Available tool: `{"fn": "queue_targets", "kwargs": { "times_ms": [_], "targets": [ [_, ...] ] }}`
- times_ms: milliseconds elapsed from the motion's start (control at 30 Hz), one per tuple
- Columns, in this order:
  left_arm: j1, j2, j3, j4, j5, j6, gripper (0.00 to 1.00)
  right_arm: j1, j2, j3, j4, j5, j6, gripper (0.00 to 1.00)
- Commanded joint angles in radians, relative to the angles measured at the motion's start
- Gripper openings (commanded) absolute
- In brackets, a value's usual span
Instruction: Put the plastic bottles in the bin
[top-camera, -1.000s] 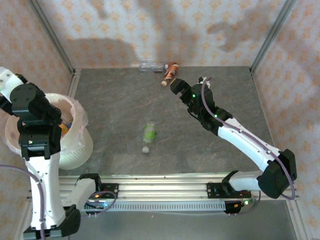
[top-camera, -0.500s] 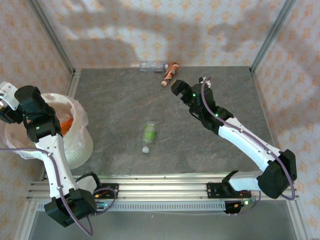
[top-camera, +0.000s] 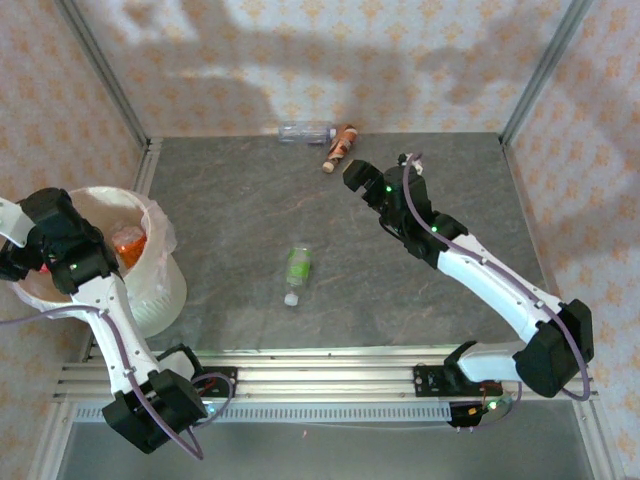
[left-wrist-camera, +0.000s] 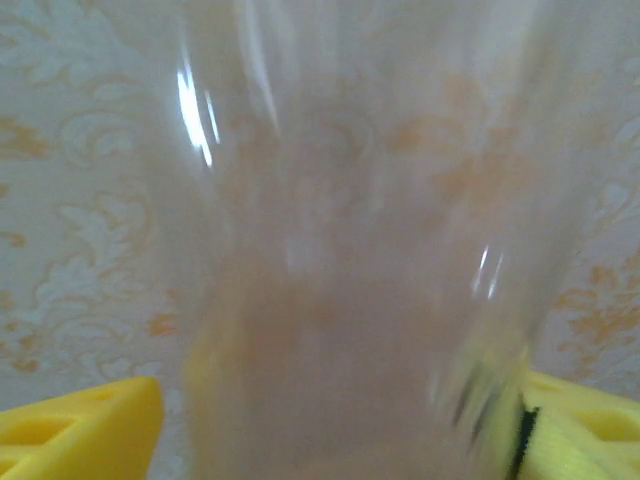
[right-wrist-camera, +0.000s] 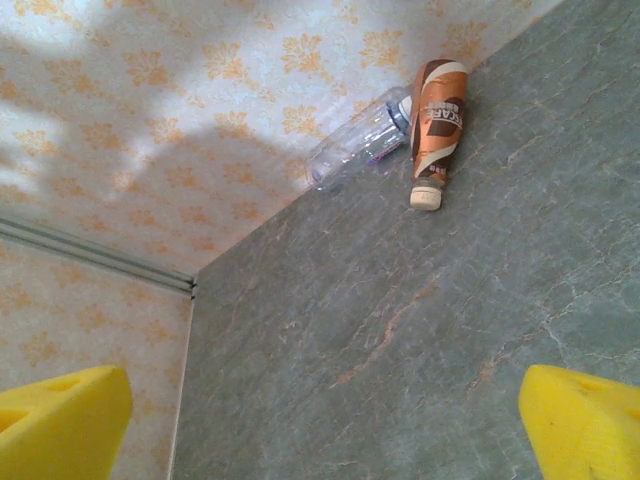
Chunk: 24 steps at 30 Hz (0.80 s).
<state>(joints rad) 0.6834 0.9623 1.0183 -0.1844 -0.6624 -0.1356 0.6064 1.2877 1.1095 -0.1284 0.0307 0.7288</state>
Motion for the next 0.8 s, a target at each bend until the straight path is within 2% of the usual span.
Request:
{"fn": "queue_targets", "kwargs": {
  "times_ms": [0, 133, 367, 433, 567, 633, 767],
  "targets": [
    [0.010, -0.011, 0.039, -0.071, -0.061, -0.074, 0.91, -0.006, 0.002, 0.033, -0.039, 0.026, -0.021, 0.99],
    [0.009, -0.022, 0.056, -0.112, -0.027, -0.113, 0.94, -0.006, 0.001, 0.029, -0.045, 0.028, -0.019, 0.99],
    [0.008, -0.042, 0.110, -0.214, 0.106, -0.184, 1.00, -0.006, 0.005, 0.020, -0.074, 0.030, -0.005, 0.99],
    [0.009, -0.053, 0.127, -0.219, 0.197, -0.184, 1.00, -0.007, 0.005, 0.022, -0.082, 0.035, -0.002, 0.99],
    [-0.004, -0.077, 0.110, -0.151, 0.516, -0.207, 1.00, -0.007, 0.014, 0.036, -0.105, 0.047, -0.011, 0.99],
    [-0.049, -0.070, 0.132, -0.154, 0.589, -0.208, 1.00, -0.007, 0.025, 0.040, -0.121, 0.060, -0.016, 0.99],
    [-0.175, -0.063, 0.180, -0.189, 0.653, -0.201, 1.00, -0.006, 0.062, 0.035, -0.154, 0.067, 0.020, 0.99]
  ]
}}
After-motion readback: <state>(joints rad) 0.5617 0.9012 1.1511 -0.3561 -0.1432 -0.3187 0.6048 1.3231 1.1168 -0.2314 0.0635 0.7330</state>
